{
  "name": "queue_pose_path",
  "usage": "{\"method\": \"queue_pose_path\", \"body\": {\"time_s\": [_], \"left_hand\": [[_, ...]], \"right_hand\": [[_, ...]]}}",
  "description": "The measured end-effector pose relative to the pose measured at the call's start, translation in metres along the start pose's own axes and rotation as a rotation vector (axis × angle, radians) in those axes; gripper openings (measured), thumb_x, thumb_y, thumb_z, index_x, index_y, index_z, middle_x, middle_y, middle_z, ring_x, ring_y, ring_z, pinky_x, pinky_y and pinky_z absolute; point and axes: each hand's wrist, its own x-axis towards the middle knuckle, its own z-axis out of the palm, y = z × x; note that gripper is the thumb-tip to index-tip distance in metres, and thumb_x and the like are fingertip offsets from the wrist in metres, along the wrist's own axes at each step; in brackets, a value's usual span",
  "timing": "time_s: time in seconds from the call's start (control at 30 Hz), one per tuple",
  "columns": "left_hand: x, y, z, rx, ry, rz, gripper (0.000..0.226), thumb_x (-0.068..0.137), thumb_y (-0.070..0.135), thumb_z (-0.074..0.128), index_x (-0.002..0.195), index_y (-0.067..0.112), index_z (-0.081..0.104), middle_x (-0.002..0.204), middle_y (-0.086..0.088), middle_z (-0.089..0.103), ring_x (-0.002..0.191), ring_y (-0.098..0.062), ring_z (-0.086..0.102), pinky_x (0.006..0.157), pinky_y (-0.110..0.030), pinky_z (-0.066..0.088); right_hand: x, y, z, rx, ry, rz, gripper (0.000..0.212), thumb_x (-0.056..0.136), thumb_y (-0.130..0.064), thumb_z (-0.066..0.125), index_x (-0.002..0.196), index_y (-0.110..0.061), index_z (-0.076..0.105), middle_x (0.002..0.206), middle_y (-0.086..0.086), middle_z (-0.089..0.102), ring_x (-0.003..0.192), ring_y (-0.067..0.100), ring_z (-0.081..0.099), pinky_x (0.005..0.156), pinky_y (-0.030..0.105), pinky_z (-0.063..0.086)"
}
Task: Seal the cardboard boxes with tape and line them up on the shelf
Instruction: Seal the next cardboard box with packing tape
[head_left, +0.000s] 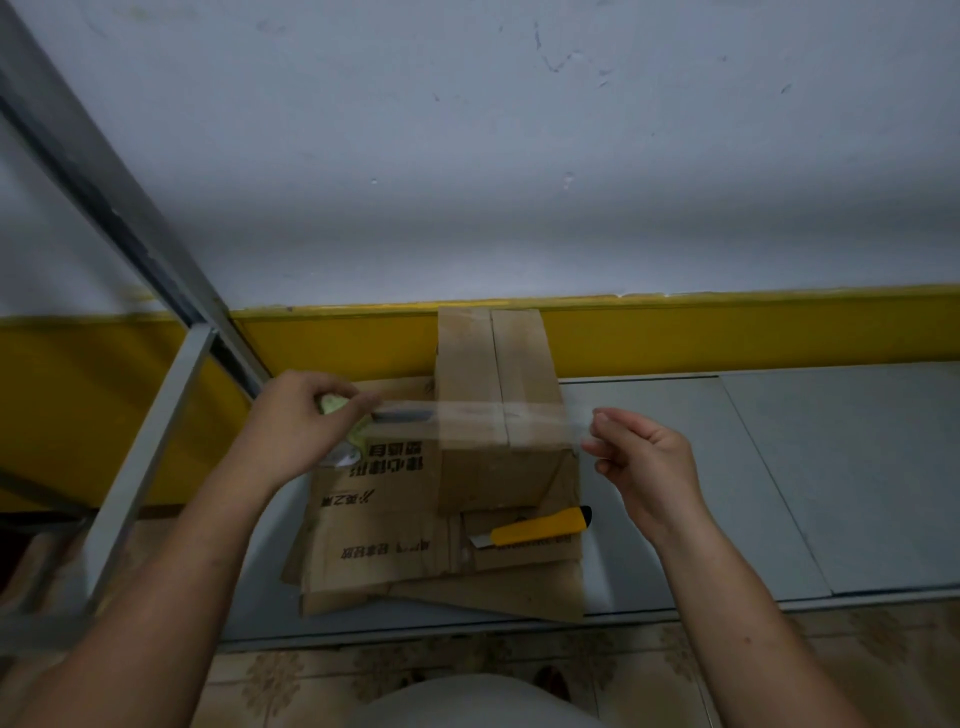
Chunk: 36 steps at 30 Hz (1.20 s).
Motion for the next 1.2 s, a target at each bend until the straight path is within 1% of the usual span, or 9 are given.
{"method": "queue_pose_path", "body": {"time_s": [0.1, 0.2, 0.37, 0.5, 0.6, 0.73, 0.97, 1.1, 1.2], "left_hand": [[-0.003, -0.009, 0.005, -0.074, 0.004, -0.029, 0.028, 0.089, 0.057, 0.072, 0.090, 0.031, 0.081, 0.098, 0.018, 0.074, 0.089, 0.002, 0.066, 0.079, -0.034, 0.055], [-0.008, -0.016, 0.014, -0.163, 0.041, -0.064, 0.023, 0.088, 0.050, 0.078, 0.092, 0.029, 0.082, 0.096, 0.017, 0.076, 0.090, 0.006, 0.067, 0.081, -0.033, 0.058], [-0.012, -0.023, 0.028, -0.212, 0.056, -0.082, 0.017, 0.089, 0.044, 0.081, 0.091, 0.028, 0.084, 0.091, 0.016, 0.078, 0.084, 0.004, 0.070, 0.077, -0.035, 0.060], [-0.013, -0.028, 0.029, -0.233, 0.037, -0.077, 0.009, 0.089, 0.040, 0.082, 0.089, 0.031, 0.082, 0.090, 0.023, 0.077, 0.084, 0.004, 0.071, 0.075, -0.029, 0.058], [-0.013, -0.032, 0.028, -0.237, 0.032, -0.070, 0.010, 0.090, 0.039, 0.081, 0.087, 0.029, 0.082, 0.089, 0.024, 0.077, 0.082, 0.004, 0.071, 0.073, -0.027, 0.056], [-0.011, -0.037, 0.032, -0.223, 0.041, -0.094, 0.015, 0.089, 0.044, 0.081, 0.087, 0.029, 0.082, 0.087, 0.019, 0.078, 0.083, 0.005, 0.070, 0.074, -0.028, 0.056], [-0.006, -0.043, 0.039, -0.213, 0.047, -0.094, 0.020, 0.089, 0.048, 0.080, 0.089, 0.028, 0.082, 0.091, 0.015, 0.078, 0.085, 0.003, 0.070, 0.074, -0.030, 0.057], [-0.005, -0.060, 0.050, -0.204, 0.029, -0.134, 0.026, 0.088, 0.055, 0.079, 0.089, 0.029, 0.081, 0.092, 0.014, 0.078, 0.086, -0.003, 0.071, 0.075, -0.038, 0.061], [-0.011, -0.069, 0.065, -0.197, -0.005, -0.129, 0.029, 0.089, 0.060, 0.074, 0.095, 0.032, 0.080, 0.096, 0.016, 0.077, 0.089, -0.001, 0.071, 0.078, -0.040, 0.062]], "right_hand": [[0.002, 0.006, 0.000, -0.009, -0.012, 0.017, 0.024, 0.092, -0.010, 0.074, 0.115, -0.006, 0.073, 0.086, 0.010, 0.078, 0.077, 0.016, 0.074, 0.061, 0.022, 0.055], [0.003, 0.012, -0.002, -0.026, 0.000, 0.021, 0.024, 0.092, -0.011, 0.074, 0.116, -0.006, 0.073, 0.086, 0.009, 0.078, 0.076, 0.015, 0.074, 0.061, 0.022, 0.054], [0.008, 0.017, -0.003, -0.020, 0.008, 0.042, 0.022, 0.093, -0.010, 0.073, 0.114, -0.006, 0.073, 0.080, 0.009, 0.077, 0.073, 0.014, 0.073, 0.059, 0.021, 0.054], [0.011, 0.019, -0.002, -0.017, -0.006, 0.045, 0.019, 0.093, -0.010, 0.072, 0.112, -0.007, 0.074, 0.081, 0.010, 0.077, 0.072, 0.014, 0.072, 0.063, 0.025, 0.053], [0.012, 0.021, -0.001, -0.009, -0.019, 0.049, 0.021, 0.093, -0.010, 0.072, 0.114, -0.005, 0.074, 0.083, 0.011, 0.076, 0.072, 0.013, 0.071, 0.065, 0.025, 0.053], [0.015, 0.025, 0.000, 0.004, -0.015, 0.072, 0.024, 0.093, -0.010, 0.073, 0.116, -0.004, 0.073, 0.083, 0.011, 0.076, 0.072, 0.013, 0.071, 0.068, 0.028, 0.051], [0.020, 0.031, -0.001, 0.029, -0.012, 0.109, 0.021, 0.093, -0.008, 0.072, 0.114, -0.007, 0.074, 0.083, 0.009, 0.077, 0.074, 0.015, 0.071, 0.070, 0.030, 0.050], [0.022, 0.035, 0.000, 0.030, -0.036, 0.155, 0.020, 0.092, -0.007, 0.072, 0.112, -0.007, 0.074, 0.086, 0.008, 0.077, 0.075, 0.015, 0.071, 0.069, 0.030, 0.051], [0.022, 0.040, -0.001, 0.041, -0.070, 0.205, 0.024, 0.090, -0.009, 0.074, 0.114, -0.006, 0.073, 0.090, 0.010, 0.077, 0.077, 0.018, 0.071, 0.075, 0.032, 0.055]]}}
